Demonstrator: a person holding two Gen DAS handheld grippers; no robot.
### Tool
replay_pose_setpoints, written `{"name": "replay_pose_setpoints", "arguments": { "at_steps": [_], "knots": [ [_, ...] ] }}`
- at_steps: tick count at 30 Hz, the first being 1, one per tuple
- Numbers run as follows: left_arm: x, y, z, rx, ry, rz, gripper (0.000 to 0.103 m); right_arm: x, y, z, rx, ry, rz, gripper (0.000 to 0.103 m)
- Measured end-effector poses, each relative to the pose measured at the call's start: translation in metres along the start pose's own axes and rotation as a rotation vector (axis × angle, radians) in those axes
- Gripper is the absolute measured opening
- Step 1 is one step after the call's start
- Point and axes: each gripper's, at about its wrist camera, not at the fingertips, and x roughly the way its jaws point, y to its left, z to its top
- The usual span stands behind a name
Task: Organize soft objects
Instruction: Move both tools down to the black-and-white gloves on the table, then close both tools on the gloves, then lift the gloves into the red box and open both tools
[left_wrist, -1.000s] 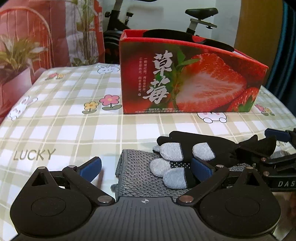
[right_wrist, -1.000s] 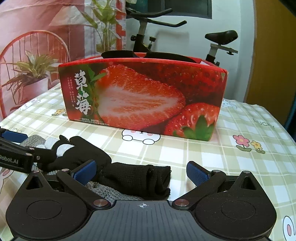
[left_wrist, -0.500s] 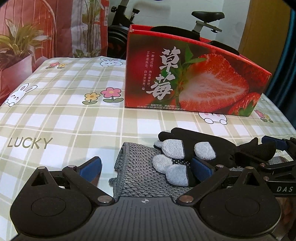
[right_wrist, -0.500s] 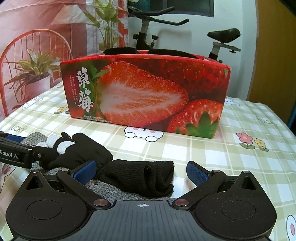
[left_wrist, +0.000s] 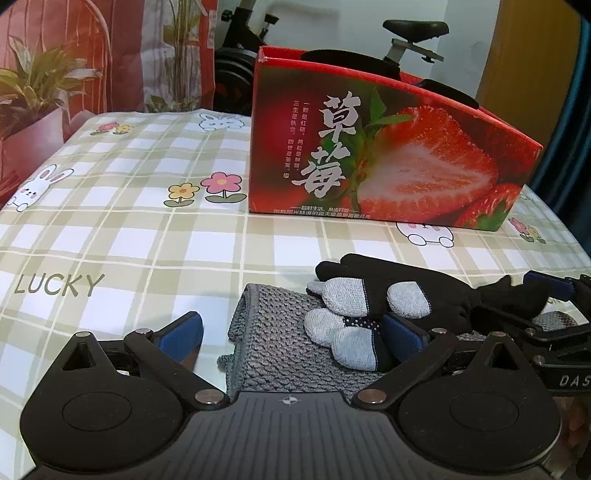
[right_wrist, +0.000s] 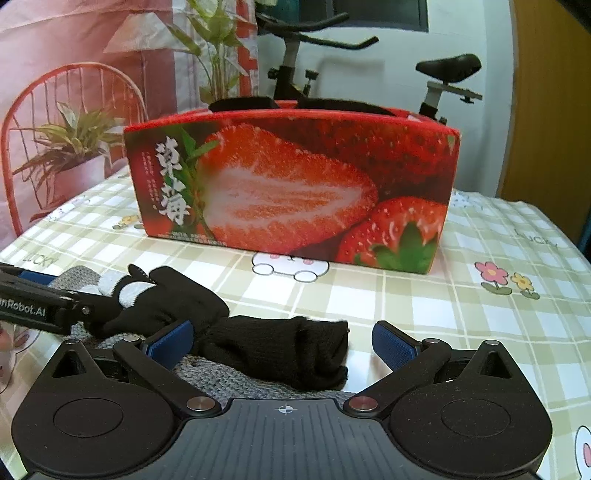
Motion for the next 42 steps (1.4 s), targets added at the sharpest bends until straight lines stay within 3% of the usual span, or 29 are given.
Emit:
{"name": "replay_pose_setpoints", "arguments": {
  "at_steps": [5,10,15,18,26,28,35,36,37,39,42],
  "knots": [
    [-0.013,0.003,0.006,-0.002,-0.012,-0.012,0.087,-0.009,-0.005,-0.001,0.033,-0.023,0.044,0.083],
    [-0.034,-0.003,0.014,0.04,-0.079,-0.018,0.069,-0.009,-0.017,-0.001,0.109,-0.015,0.082,0.061],
    [-0.042,-0.006,0.019,0.031,-0.087,-0.09,0.053,-0.01,-0.02,-0.002,0.138,-0.022,0.099,0.055],
    [-0.037,-0.01,0.019,0.017,-0.062,-0.155,0.053,-0.014,-0.025,-0.002,0.171,-0.026,0.098,0.055],
    [-0.024,-0.022,0.009,0.054,-0.002,-0.198,0.053,-0.026,-0.032,0.0,0.183,-0.023,0.099,0.054],
    [-0.02,-0.025,0.006,0.064,0.014,-0.199,0.053,-0.023,-0.034,-0.001,0.191,-0.005,0.102,0.044],
    [-0.013,-0.025,0.003,0.073,0.028,-0.196,0.053,-0.019,-0.035,-0.004,0.207,0.007,0.122,0.027],
    [-0.013,-0.025,0.002,0.076,0.025,-0.196,0.046,-0.018,-0.035,-0.004,0.208,0.007,0.128,0.023],
    [-0.013,-0.025,0.002,0.077,0.023,-0.203,0.029,-0.018,-0.035,-0.003,0.208,0.007,0.132,0.02],
    [-0.015,-0.021,0.003,0.064,0.019,-0.228,0.009,-0.019,-0.033,-0.001,0.204,0.004,0.146,0.018],
    [-0.02,-0.017,0.005,0.043,-0.015,-0.245,0.007,-0.021,-0.03,0.005,0.191,-0.011,0.163,0.016]
  ]
}}
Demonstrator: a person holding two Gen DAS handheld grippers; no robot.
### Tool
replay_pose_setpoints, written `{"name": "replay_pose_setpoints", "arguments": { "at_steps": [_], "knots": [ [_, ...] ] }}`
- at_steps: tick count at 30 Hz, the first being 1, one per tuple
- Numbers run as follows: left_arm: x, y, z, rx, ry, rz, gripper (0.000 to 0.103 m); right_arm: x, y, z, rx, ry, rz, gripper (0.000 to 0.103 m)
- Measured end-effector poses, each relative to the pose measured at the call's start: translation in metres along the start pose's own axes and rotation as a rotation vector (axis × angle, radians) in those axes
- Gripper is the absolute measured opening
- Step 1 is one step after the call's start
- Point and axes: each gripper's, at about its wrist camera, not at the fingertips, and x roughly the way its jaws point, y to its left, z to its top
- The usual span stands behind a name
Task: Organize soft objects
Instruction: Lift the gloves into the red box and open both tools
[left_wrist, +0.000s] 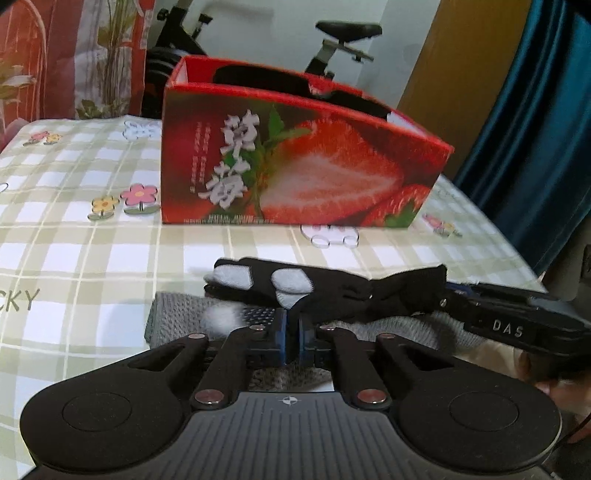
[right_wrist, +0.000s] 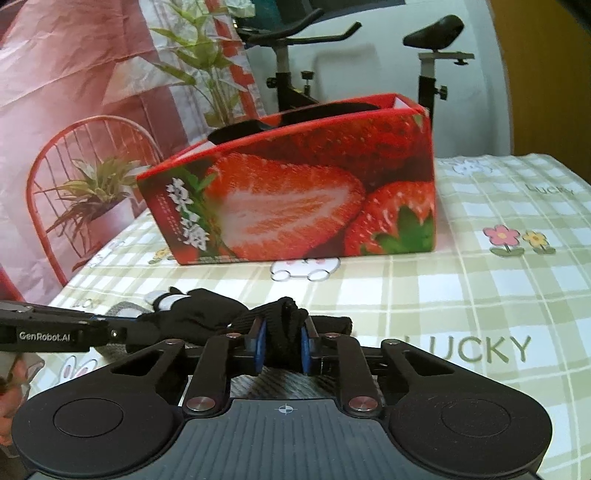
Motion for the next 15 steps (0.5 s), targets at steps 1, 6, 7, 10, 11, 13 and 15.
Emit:
{"name": "replay_pose_setpoints", "arguments": {
  "at_steps": [1,6,7,10,11,13,15],
  "knots": [
    [-0.003,0.0,0.001,-0.003,-0.014,0.001,0.006,-0.001,0.001,0.003,-0.004,-0.006,0.005,0.016],
    [-0.015,-0.001,0.009,0.003,-0.08,0.011,0.006,-0.007,0.009,0.019,-0.035,-0.042,0.025,0.016],
    [-0.018,-0.001,0.011,0.008,-0.096,0.013,0.006,-0.008,0.011,0.024,-0.042,-0.05,0.028,0.016],
    [-0.027,-0.003,0.019,0.018,-0.143,0.017,0.006,-0.013,0.017,0.038,-0.069,-0.079,0.039,0.015],
    [-0.031,-0.003,0.022,0.018,-0.162,0.019,0.006,-0.015,0.019,0.044,-0.08,-0.09,0.044,0.015],
    [-0.038,-0.004,0.028,0.016,-0.202,0.02,0.006,-0.02,0.025,0.055,-0.104,-0.113,0.055,0.015],
    [-0.047,-0.004,0.035,0.011,-0.245,0.021,0.006,-0.024,0.031,0.068,-0.127,-0.135,0.067,0.015]
  ]
}}
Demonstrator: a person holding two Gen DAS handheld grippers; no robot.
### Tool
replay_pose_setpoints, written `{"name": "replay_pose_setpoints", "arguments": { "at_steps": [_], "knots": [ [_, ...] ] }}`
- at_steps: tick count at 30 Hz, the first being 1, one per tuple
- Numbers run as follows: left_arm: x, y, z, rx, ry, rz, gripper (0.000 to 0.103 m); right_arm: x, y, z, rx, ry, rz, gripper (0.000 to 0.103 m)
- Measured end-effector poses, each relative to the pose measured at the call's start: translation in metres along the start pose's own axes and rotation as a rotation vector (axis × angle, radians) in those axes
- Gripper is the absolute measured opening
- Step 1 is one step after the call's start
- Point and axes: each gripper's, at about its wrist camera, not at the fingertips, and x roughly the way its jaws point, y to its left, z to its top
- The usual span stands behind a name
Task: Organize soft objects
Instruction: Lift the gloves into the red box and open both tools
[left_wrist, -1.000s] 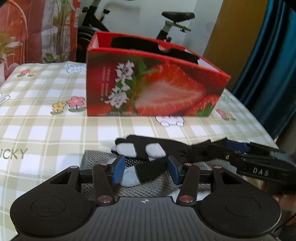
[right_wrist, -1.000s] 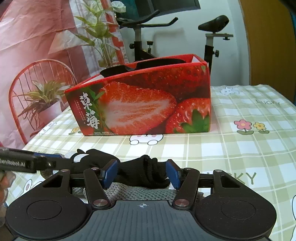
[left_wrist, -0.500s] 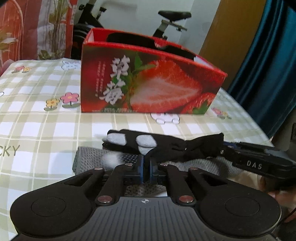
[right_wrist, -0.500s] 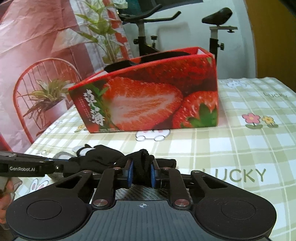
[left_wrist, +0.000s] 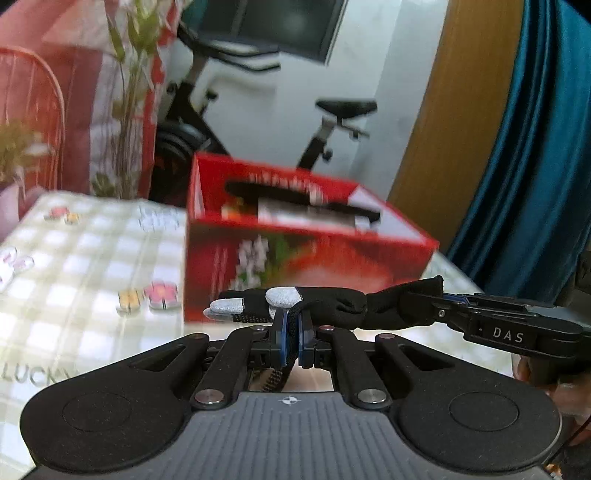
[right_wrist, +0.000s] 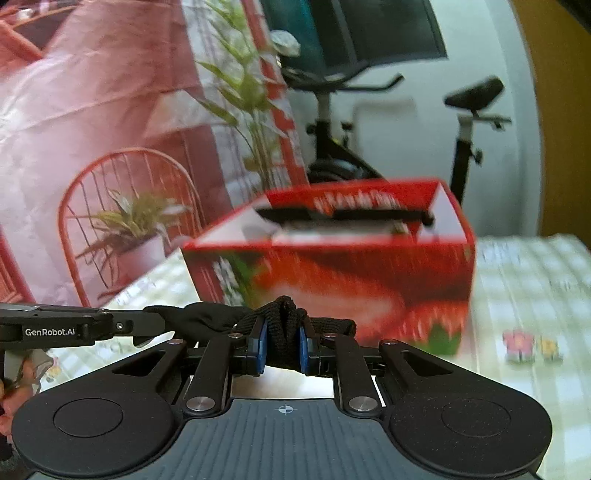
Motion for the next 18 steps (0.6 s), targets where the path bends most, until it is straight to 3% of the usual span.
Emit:
{"name": "replay_pose_setpoints", "arguments": {
  "at_steps": [9,18],
  "knots": [
    [-0.003,-0.001,0.054,0.034,-0.125,0.011,0.007,0.018,0.013,0.073,-0.102,-0.076,0.053,0.015],
    [0.033,0.0,0.09,0.088,-0.115,0.029,0.007,0.06,-0.013,0.101,-0.011,-0.034,0.03,0.015]
  ]
}}
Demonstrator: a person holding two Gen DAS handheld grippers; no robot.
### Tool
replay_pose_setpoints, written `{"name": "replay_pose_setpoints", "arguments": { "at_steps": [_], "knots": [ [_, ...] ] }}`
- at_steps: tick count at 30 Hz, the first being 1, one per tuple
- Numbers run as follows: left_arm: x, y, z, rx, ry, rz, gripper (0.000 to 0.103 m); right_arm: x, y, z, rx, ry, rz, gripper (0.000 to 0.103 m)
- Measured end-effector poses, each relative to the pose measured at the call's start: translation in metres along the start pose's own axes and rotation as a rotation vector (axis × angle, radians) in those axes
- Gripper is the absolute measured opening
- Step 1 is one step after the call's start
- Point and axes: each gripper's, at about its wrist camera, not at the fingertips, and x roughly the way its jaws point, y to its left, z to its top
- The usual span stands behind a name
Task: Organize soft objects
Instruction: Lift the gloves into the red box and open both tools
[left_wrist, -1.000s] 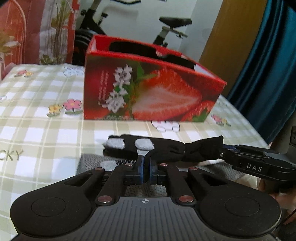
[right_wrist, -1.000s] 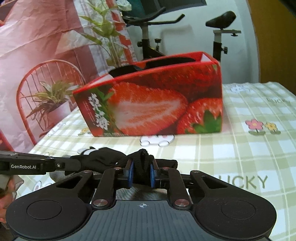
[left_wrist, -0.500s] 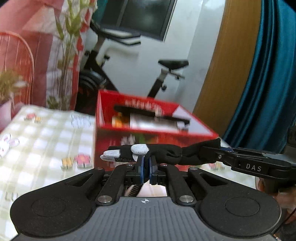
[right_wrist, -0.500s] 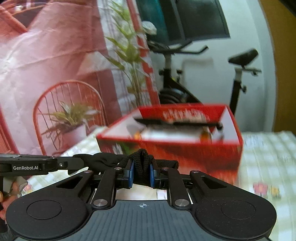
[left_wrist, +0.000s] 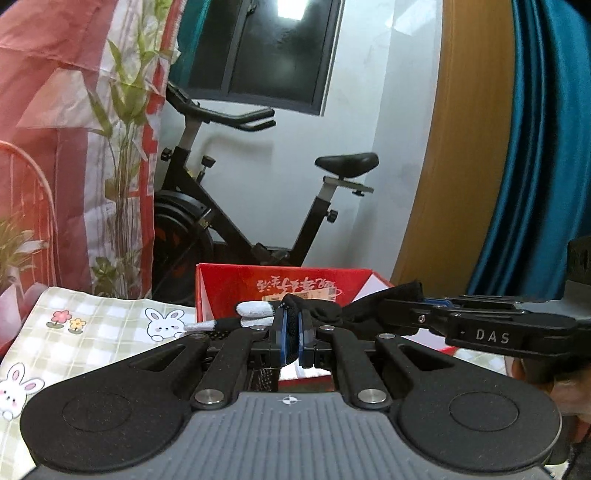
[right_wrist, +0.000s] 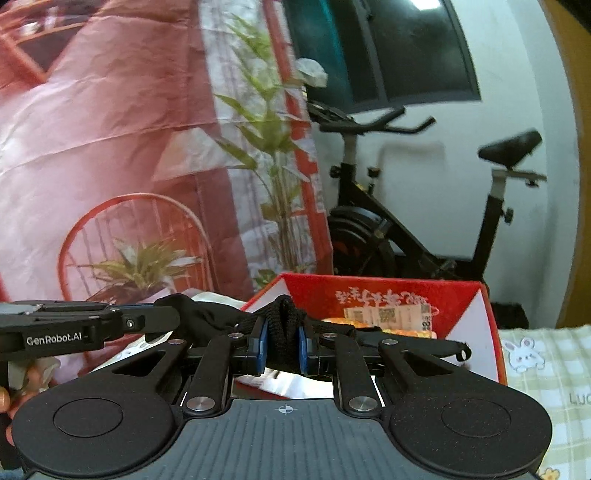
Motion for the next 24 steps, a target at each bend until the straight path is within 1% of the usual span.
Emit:
{"name": "replay_pose_setpoints", "arguments": {
  "at_steps": [3,6,8,10,11,13,17,19,21,23,24],
  "knots": [
    [0.02,0.006,0.001,-0.02,0.051,-0.009,0.007,0.018,-0.017,-0.001,0.06,0.082,-0.002,0.015],
    [0.033,0.011,0.001,-0.038,0.085,-0.018,0.009,0.035,-0.034,-0.004,0.102,0.178,-0.011,0.015],
    [0.037,0.012,0.0,-0.036,0.104,-0.017,0.018,0.043,-0.042,-0.005,0.12,0.225,-0.027,0.015],
    [0.04,0.013,0.0,-0.031,0.108,-0.014,0.047,0.049,-0.05,-0.007,0.136,0.272,-0.042,0.015],
    [0.041,0.013,0.0,-0.033,0.103,-0.014,0.05,0.051,-0.053,-0.008,0.14,0.289,-0.049,0.015],
    [0.043,0.014,-0.001,-0.035,0.101,-0.013,0.052,0.057,-0.06,-0.01,0.158,0.327,-0.061,0.015],
    [0.05,0.015,-0.002,-0.023,0.119,-0.002,0.055,0.062,-0.071,-0.012,0.184,0.365,-0.083,0.016],
    [0.052,0.015,-0.003,-0.017,0.125,0.01,0.061,0.064,-0.074,-0.012,0.186,0.377,-0.102,0.016],
    [0.051,0.017,-0.004,-0.011,0.126,0.023,0.064,0.063,-0.076,-0.013,0.182,0.385,-0.118,0.016],
    [0.05,0.019,-0.004,-0.011,0.124,0.035,0.068,0.063,-0.077,-0.013,0.176,0.388,-0.138,0.018],
    [0.05,0.019,-0.003,-0.013,0.123,0.042,0.071,0.062,-0.077,-0.013,0.174,0.386,-0.149,0.019]
  ]
}}
